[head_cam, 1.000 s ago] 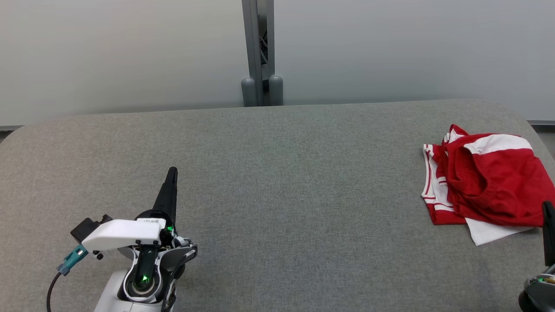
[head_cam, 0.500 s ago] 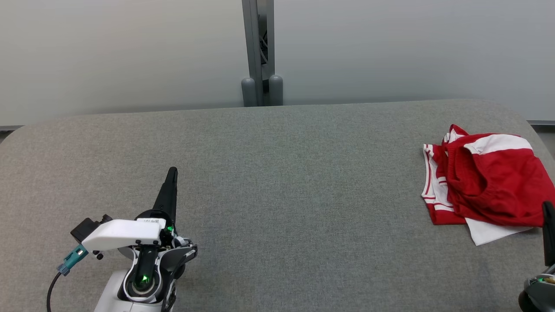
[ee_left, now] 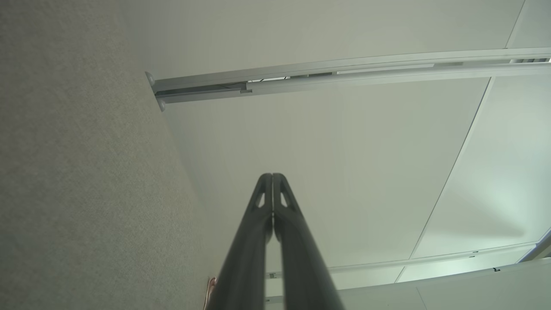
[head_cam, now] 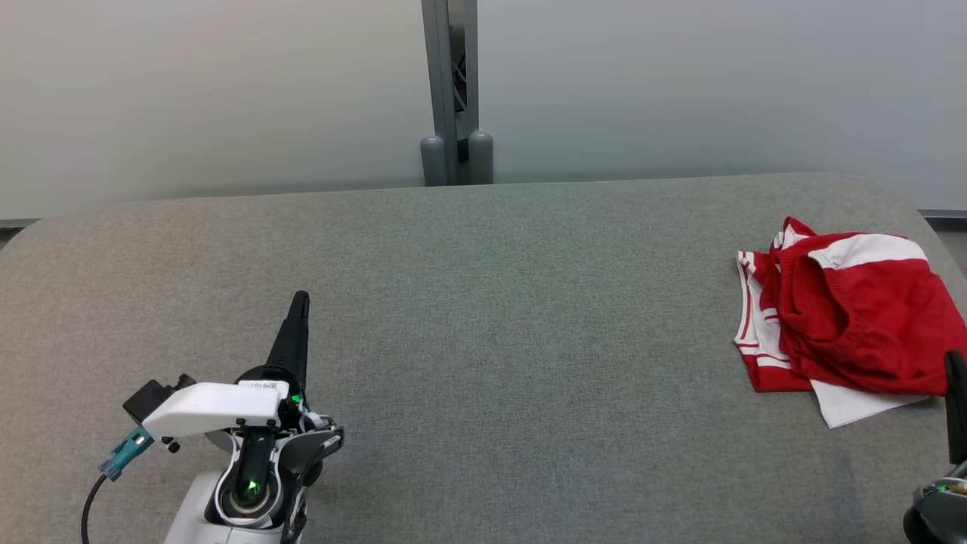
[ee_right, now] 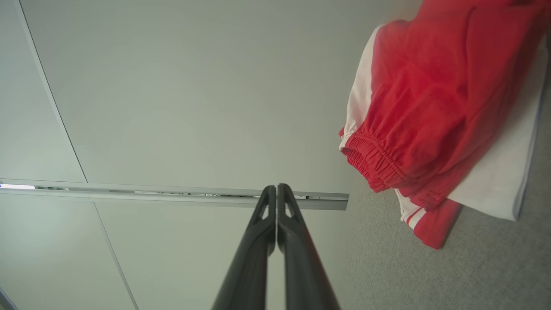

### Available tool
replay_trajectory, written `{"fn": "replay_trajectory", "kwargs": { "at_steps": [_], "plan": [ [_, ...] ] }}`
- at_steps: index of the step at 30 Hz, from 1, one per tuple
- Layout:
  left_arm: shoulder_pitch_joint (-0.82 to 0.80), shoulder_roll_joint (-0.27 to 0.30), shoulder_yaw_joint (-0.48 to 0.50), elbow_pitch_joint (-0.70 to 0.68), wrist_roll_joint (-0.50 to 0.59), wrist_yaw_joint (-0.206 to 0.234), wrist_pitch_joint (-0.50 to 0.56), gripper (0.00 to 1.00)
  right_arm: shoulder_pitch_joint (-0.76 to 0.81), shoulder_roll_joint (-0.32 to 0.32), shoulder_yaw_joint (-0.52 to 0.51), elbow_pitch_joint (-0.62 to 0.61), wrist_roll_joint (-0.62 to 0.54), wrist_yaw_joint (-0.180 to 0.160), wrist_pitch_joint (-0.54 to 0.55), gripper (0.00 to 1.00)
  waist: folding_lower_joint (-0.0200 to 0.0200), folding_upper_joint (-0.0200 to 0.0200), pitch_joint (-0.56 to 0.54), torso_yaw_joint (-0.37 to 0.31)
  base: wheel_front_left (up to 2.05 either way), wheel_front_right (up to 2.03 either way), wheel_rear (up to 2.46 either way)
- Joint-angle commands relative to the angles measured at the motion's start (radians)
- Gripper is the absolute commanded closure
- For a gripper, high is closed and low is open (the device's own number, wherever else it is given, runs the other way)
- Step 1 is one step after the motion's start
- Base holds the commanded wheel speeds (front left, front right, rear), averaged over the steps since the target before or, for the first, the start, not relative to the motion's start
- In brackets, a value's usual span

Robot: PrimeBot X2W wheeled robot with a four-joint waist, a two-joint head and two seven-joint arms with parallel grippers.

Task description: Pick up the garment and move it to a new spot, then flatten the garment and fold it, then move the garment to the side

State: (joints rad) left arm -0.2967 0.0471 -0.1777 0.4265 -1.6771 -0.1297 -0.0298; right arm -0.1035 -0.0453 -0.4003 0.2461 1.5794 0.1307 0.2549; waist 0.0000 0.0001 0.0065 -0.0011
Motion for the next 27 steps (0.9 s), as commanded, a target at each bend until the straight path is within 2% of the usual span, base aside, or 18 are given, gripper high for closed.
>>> {"fn": "replay_trajectory", "kwargs": {
  "at_steps": [1,27],
  "plan": [
    [-0.016,0.006,0.001,0.0,-0.002,-0.004,0.001,1.0,-0.008,-0.009,-0.001,0.002,0.006,0.0,0.002,1.0,0.0,-0.0001,0.0,0.0,0.0,0.0,0.0],
    [-0.016,0.006,0.001,0.0,-0.002,-0.004,0.001,1.0,-0.008,-0.009,-0.001,0.002,0.006,0.0,0.003,1.0,0.0,-0.0001,0.0,0.0,0.0,0.0,0.0]
  ]
}}
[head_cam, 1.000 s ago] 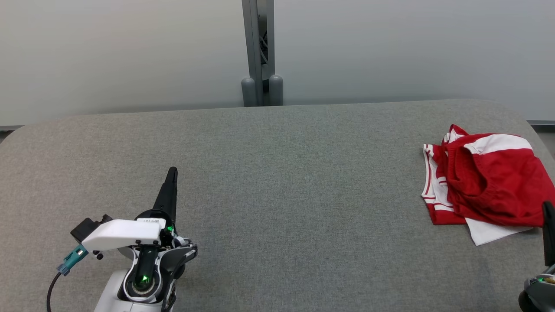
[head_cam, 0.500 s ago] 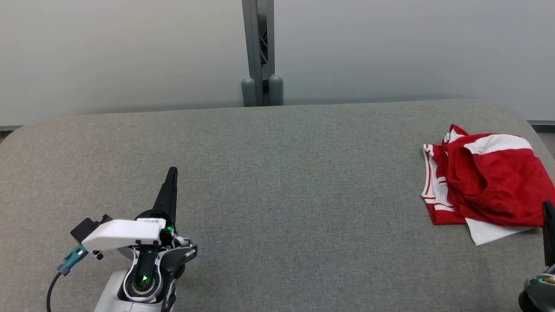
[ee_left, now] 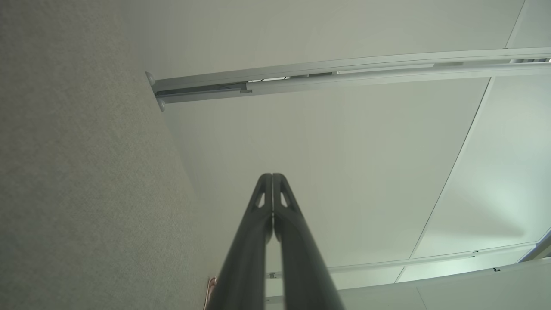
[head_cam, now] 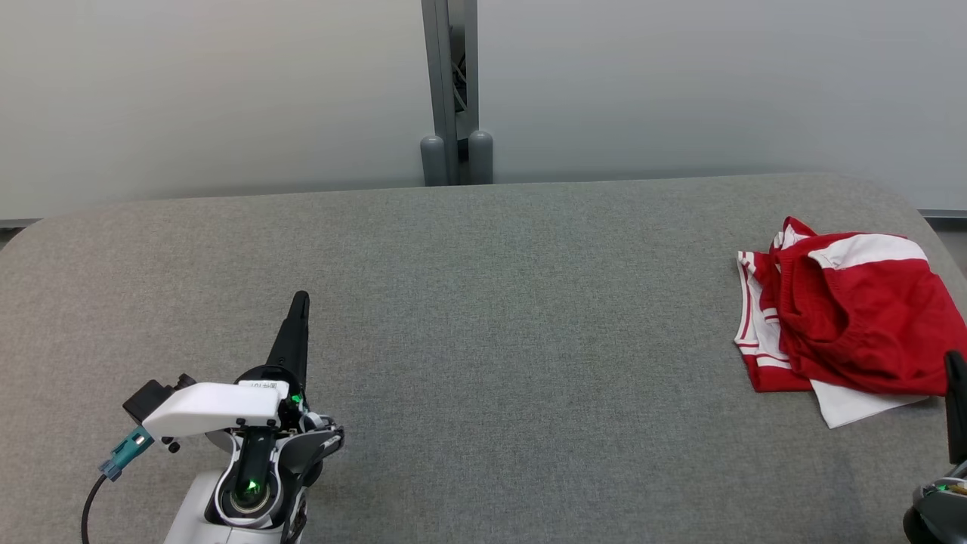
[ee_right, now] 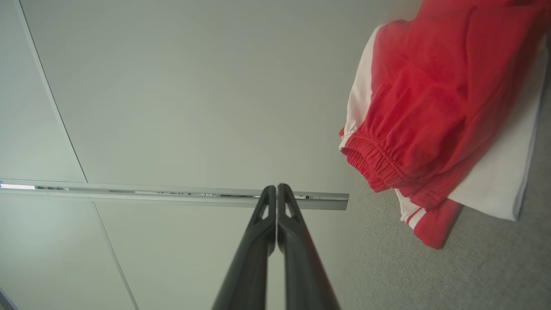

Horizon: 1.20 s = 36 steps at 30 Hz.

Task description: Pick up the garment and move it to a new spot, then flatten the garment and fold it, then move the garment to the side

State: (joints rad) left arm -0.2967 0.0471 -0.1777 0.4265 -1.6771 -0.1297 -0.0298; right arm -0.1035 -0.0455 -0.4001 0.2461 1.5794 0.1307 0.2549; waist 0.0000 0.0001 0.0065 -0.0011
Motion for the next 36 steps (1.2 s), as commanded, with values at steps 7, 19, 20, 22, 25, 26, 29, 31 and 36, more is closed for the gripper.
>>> {"fn": "replay_trajectory", "kwargs": {
  "at_steps": [7,19,20,22,25,26,29,31,36],
  "plan": [
    [-0.016,0.006,0.001,0.0,-0.002,-0.004,0.001,1.0,-0.008,-0.009,-0.001,0.002,0.006,0.0,0.002,1.0,0.0,-0.0001,0.0,0.0,0.0,0.0,0.0],
    [-0.016,0.006,0.001,0.0,-0.002,-0.004,0.001,1.0,-0.008,-0.009,-0.001,0.002,0.006,0.0,0.002,1.0,0.0,-0.0001,0.0,0.0,0.0,0.0,0.0],
    [-0.016,0.006,0.001,0.0,-0.002,-0.004,0.001,1.0,-0.008,-0.009,-0.001,0.002,0.006,0.0,0.002,1.0,0.0,-0.0001,0.0,0.0,0.0,0.0,0.0],
    [-0.016,0.006,0.001,0.0,-0.002,-0.004,0.001,1.0,-0.008,-0.009,-0.001,0.002,0.006,0.0,0.002,1.0,0.0,-0.0001,0.0,0.0,0.0,0.0,0.0],
    [-0.016,0.006,0.001,0.0,-0.002,-0.004,0.001,1.0,-0.008,-0.009,-0.001,0.002,0.006,0.0,0.002,1.0,0.0,-0.0001,0.0,0.0,0.0,0.0,0.0],
    [-0.016,0.006,0.001,0.0,-0.002,-0.004,0.001,1.0,-0.008,-0.009,-0.001,0.002,0.006,0.0,0.002,1.0,0.0,-0.0001,0.0,0.0,0.0,0.0,0.0],
    [-0.016,0.006,0.001,0.0,-0.002,-0.004,0.001,1.0,-0.008,-0.009,-0.001,0.002,0.006,0.0,0.002,1.0,0.0,-0.0001,0.0,0.0,0.0,0.0,0.0],
    [-0.016,0.006,0.001,0.0,-0.002,-0.004,0.001,1.0,-0.008,-0.009,-0.001,0.002,0.006,0.0,0.002,1.0,0.0,-0.0001,0.0,0.0,0.0,0.0,0.0],
    [-0.016,0.006,0.001,-0.001,-0.002,-0.004,0.001,1.0,-0.008,-0.009,-0.001,0.002,0.006,0.0,0.002,1.0,0.0,-0.0001,0.0,0.0,0.0,0.0,0.0]
  ]
}}
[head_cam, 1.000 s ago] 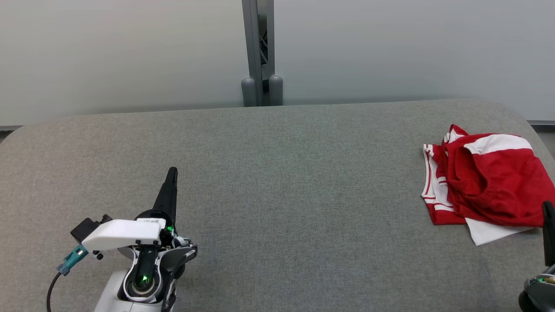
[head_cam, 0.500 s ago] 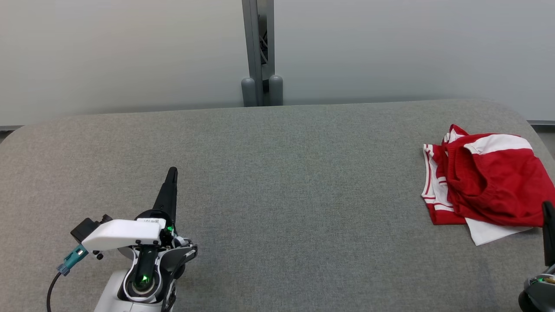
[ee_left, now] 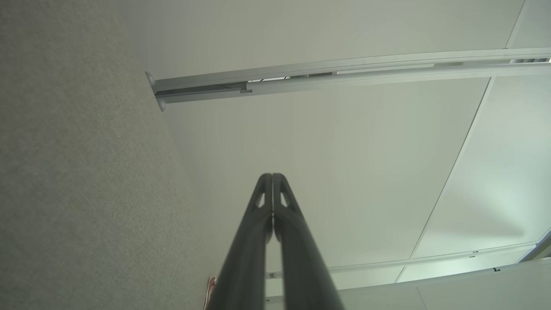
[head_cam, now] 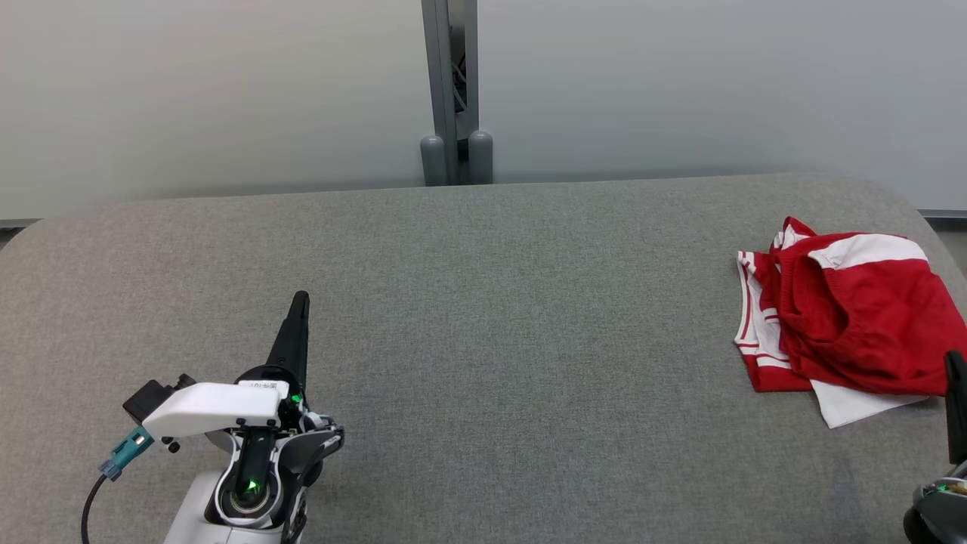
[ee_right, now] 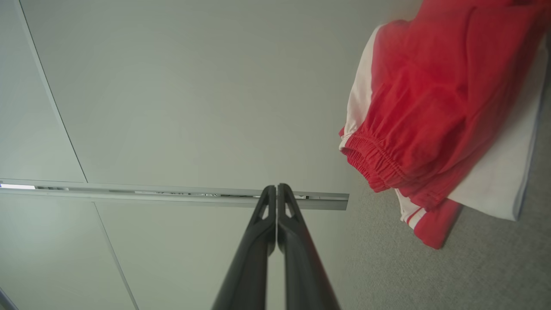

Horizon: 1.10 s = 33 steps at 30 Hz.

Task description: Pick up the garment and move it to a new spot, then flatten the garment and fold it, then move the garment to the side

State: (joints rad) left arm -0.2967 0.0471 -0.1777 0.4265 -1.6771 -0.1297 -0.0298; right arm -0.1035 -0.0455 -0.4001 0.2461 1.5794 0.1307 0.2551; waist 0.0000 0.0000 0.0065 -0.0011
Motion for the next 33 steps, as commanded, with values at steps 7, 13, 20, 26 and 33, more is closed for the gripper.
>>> {"fn": "replay_trajectory", "kwargs": {
  "at_steps": [7,13,20,26,33],
  "plan": [
    [-0.016,0.006,0.001,-0.001,-0.002,-0.004,0.001,1.0,-0.008,-0.009,-0.001,0.002,0.006,0.0,0.002,1.0,0.0,0.0,0.0,0.0,0.0,0.0,0.0],
    [-0.016,0.006,0.001,-0.001,-0.002,-0.004,0.001,1.0,-0.008,-0.009,-0.001,0.002,0.006,0.0,0.002,1.0,0.0,0.0,0.0,0.0,0.0,0.0,0.0],
    [-0.016,0.006,0.001,-0.001,-0.002,-0.004,0.001,1.0,-0.008,-0.009,-0.001,0.002,0.006,0.0,0.002,1.0,0.0,0.0,0.0,0.0,0.0,0.0,0.0],
    [-0.016,0.006,0.001,-0.001,-0.002,-0.004,0.001,1.0,-0.008,-0.009,-0.001,0.002,0.006,0.0,0.002,1.0,0.0,0.0,0.0,0.0,0.0,0.0,0.0],
    [-0.016,0.006,0.001,-0.001,-0.002,-0.004,0.001,1.0,-0.008,-0.009,-0.001,0.002,0.006,0.0,0.002,1.0,0.0,0.0,0.0,0.0,0.0,0.0,0.0]
  ]
}}
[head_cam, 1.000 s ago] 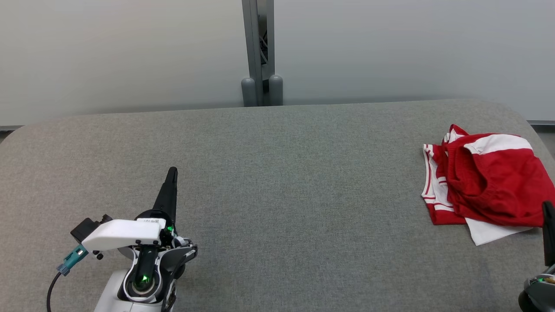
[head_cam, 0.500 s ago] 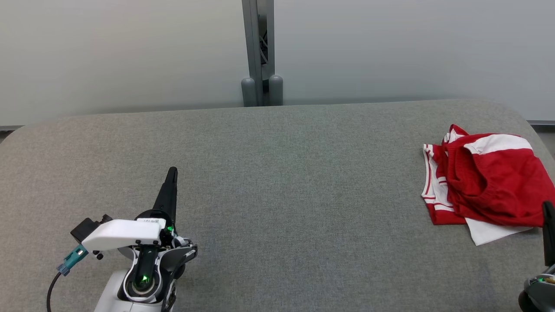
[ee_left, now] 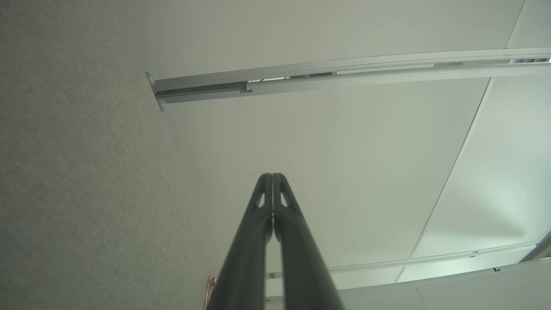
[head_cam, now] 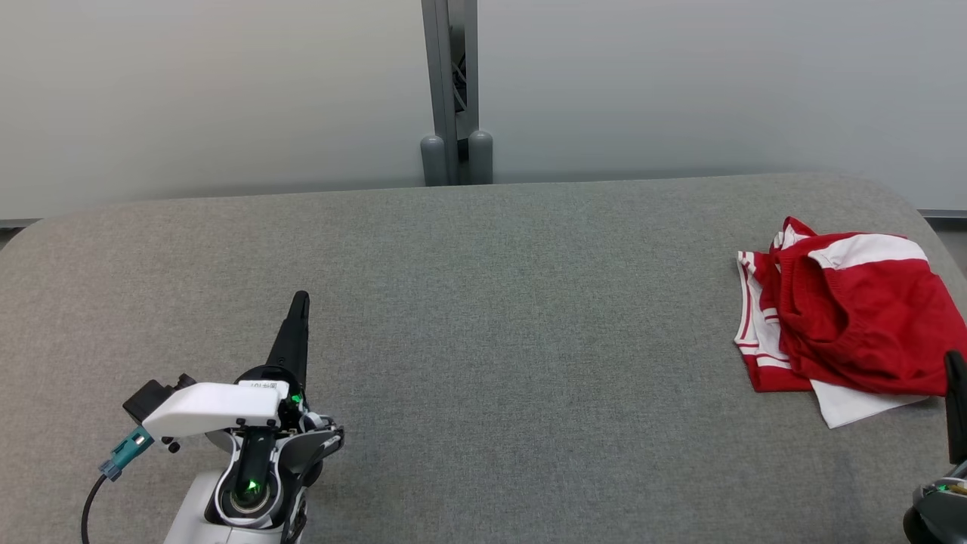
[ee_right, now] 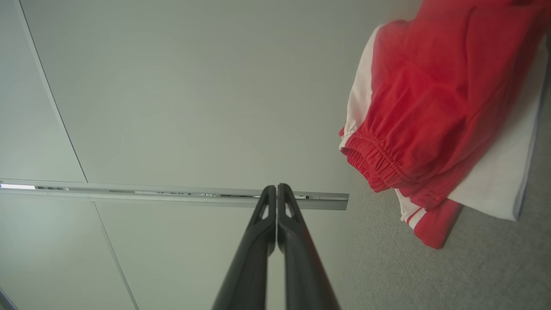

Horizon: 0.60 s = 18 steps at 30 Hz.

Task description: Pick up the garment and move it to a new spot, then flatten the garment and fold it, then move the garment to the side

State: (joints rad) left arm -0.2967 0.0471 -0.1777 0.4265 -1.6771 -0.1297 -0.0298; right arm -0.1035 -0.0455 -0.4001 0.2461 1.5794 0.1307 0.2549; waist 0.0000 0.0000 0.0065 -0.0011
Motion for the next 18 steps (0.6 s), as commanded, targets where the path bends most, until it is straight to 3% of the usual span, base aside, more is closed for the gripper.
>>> {"fn": "replay_trajectory", "kwargs": {
  "at_steps": [1,18],
  "plan": [
    [-0.016,0.006,0.001,-0.001,-0.002,-0.004,0.001,1.0,-0.008,-0.009,-0.001,0.002,0.006,0.0,0.002,1.0,0.0,0.0,0.0,0.0,0.0,0.0,0.0],
    [-0.016,0.006,0.001,-0.001,-0.002,-0.004,0.001,1.0,-0.008,-0.009,-0.001,0.002,0.006,0.0,0.002,1.0,0.0,0.0,0.0,0.0,0.0,0.0,0.0]
  ]
}}
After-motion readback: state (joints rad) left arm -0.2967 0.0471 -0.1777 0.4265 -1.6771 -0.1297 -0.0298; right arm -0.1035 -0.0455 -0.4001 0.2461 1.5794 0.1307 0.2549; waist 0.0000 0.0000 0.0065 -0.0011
